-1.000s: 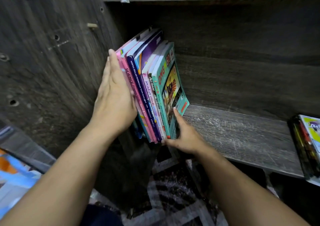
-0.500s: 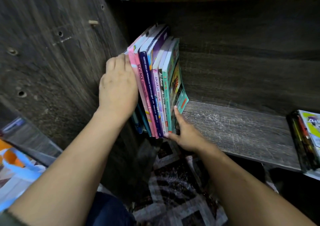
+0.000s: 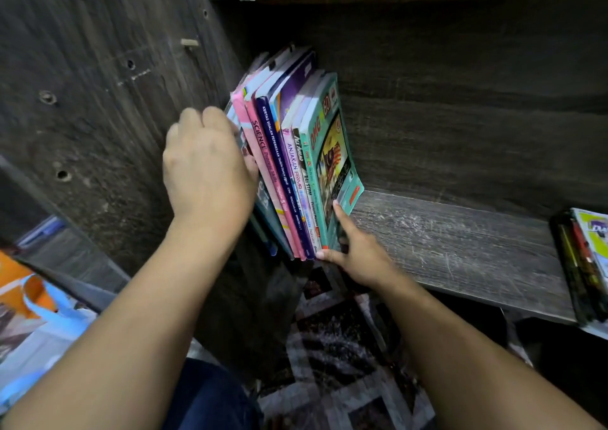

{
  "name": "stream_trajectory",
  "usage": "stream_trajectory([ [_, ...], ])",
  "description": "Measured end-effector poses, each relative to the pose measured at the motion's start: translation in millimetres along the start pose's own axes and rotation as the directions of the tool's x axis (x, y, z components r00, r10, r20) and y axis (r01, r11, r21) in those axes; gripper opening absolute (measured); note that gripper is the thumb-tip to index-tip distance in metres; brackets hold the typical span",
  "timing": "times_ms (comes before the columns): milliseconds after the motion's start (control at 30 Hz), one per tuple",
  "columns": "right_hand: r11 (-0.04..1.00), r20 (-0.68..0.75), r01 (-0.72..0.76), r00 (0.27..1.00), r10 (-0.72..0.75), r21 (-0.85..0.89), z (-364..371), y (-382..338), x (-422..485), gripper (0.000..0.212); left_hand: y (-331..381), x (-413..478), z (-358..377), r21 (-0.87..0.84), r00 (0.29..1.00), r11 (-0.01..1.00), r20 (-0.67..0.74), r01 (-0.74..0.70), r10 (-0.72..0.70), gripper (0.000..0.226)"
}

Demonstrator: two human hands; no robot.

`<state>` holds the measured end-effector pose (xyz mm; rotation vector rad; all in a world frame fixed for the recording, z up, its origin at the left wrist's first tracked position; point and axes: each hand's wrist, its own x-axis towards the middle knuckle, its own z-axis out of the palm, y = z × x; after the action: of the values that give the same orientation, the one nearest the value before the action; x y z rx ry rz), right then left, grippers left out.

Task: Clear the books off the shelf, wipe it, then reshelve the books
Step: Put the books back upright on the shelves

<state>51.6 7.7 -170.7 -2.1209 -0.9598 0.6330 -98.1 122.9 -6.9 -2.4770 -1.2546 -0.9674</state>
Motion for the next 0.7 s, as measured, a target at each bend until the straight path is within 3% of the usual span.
stream_trajectory([
  [133, 1.0, -0.005, 0.015, 1.0, -0.015, -0.021, 0.0, 2.3, 0.6, 0.104, 11.2, -20.4, -3.9, -0.016, 0.997, 0.998, 0.058, 0.06, -0.059, 0.053],
  [333, 0.998, 0.0, 0.029, 1.0, -0.029, -0.057, 0.1, -0.5, -1.6, 0.101, 19.3, -10.4, 10.9, 0.289, 0.992, 0.95, -0.006, 0.122, -0.125, 0.045],
  [500, 0.954, 0.011, 0.064, 0.998, -0.063, -0.292, -0.3, -5.6, -2.3, 0.1, 20.6, -5.6, 18.2, 0.097, 0.979, 0.982, 0.113, 0.161, -0.172, 0.034],
  [567, 0.856, 0.003, 0.049, 0.998, -0.056, -0.514, -3.0, -6.7, -1.3, 0.103, 17.5, -2.9, 13.5, 0.093, 0.975, 0.981, 0.129, 0.172, -0.183, 0.04],
  [633, 0.676, -0.016, 0.023, 0.999, -0.052, -0.736, -7.0, -5.6, -1.8, 0.105, 17.3, -2.5, 5.7, 0.088, 0.961, 0.98, 0.197, 0.178, -0.192, 0.039],
  [700, 0.52, -0.005, -0.006, 1.0, 0.004, -0.854, -11.2, -0.6, -3.3, 0.099, 16.2, -4.4, -3.9, 0.1, 0.944, 0.979, 0.265, 0.176, -0.197, 0.036],
])
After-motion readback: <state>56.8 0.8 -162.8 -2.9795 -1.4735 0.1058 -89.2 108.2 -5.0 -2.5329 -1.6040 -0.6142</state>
